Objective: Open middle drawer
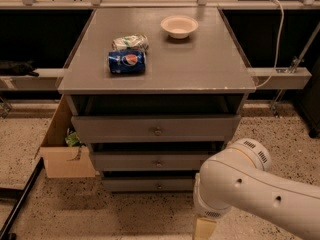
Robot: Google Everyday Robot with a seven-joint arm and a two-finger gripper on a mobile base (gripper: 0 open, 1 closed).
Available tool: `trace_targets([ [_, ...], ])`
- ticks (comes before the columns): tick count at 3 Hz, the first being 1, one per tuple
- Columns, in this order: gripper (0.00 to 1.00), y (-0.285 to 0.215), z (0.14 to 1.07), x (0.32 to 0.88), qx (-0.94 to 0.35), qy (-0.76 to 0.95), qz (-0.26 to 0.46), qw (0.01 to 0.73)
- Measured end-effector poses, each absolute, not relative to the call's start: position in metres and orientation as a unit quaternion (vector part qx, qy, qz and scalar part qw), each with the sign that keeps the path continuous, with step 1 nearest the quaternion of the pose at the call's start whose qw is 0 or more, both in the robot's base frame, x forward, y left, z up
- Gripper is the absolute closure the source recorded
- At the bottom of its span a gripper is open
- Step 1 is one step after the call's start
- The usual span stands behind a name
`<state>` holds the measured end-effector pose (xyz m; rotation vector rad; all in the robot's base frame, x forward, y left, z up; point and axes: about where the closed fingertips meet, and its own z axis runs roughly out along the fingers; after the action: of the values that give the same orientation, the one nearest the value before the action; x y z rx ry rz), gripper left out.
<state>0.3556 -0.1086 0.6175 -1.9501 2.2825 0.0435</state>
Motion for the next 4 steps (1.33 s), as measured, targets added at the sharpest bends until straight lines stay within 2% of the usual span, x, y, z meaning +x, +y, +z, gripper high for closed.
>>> trace_targets([
  [1,0.00,-0.106,0.621,0.363,-0.645,0.759,0.010,0.089],
  [3,0.00,-0.106,0.622,0.361,-0.646,0.758,0.006,0.087],
  [4,0.00,-0.097,0.616,0.377,-0.652,0.754,0.003,0.074],
])
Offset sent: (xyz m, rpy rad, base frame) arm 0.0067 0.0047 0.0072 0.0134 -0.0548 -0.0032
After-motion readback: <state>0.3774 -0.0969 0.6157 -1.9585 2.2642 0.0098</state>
